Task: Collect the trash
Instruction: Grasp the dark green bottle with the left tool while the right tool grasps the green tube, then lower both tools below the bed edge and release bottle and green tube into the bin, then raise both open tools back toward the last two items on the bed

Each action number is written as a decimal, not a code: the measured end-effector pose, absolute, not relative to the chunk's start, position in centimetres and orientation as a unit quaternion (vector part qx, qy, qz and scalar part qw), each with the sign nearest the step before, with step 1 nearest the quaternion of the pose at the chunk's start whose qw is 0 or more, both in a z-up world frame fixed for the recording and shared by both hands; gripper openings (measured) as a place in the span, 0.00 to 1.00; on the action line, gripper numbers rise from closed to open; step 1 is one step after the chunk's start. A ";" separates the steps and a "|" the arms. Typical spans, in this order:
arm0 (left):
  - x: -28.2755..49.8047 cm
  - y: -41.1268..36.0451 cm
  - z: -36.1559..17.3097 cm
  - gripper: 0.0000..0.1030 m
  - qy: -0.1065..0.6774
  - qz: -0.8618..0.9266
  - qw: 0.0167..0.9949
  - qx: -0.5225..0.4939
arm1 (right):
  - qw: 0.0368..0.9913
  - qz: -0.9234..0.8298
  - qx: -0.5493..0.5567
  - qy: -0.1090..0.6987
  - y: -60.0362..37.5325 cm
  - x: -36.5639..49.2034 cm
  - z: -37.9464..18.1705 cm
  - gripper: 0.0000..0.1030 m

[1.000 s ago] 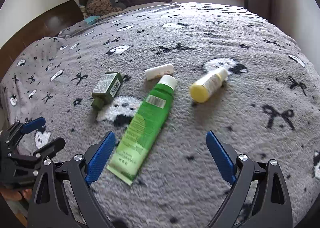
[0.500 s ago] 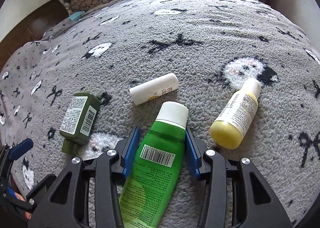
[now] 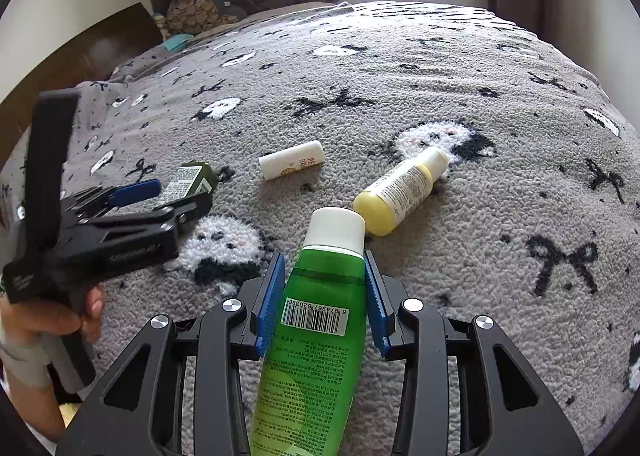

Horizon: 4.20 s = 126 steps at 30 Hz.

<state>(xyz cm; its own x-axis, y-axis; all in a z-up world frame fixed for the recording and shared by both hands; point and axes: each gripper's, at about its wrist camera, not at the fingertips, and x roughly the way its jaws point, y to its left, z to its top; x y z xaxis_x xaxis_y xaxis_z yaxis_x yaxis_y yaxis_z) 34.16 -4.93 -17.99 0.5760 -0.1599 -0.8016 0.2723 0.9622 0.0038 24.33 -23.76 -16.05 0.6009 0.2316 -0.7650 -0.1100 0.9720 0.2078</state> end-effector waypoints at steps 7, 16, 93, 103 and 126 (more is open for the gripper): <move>34.8 -4.8 -18.9 0.40 0.462 -0.117 0.878 0.053 | 0.901 0.092 0.057 0.420 -24.8 22.0 -14.8 0.38; 29.1 -4.9 -16.0 0.39 0.437 -0.131 0.887 0.064 | 0.910 0.074 0.064 0.404 -26.2 19.2 -13.0 0.38; -1.3 -6.5 -36.5 0.39 0.648 -0.228 0.726 0.037 | 0.760 0.123 0.081 0.633 -22.4 -1.3 -33.0 0.39; -1.1 -5.5 -34.9 0.62 0.635 -0.213 0.742 0.035 | 0.775 0.103 0.100 0.616 -23.3 -0.8 -32.0 0.50; 2.6 -3.6 -17.4 0.75 0.443 -0.185 0.875 0.063 | 0.890 0.064 0.064 0.446 -26.9 0.3 -17.0 0.74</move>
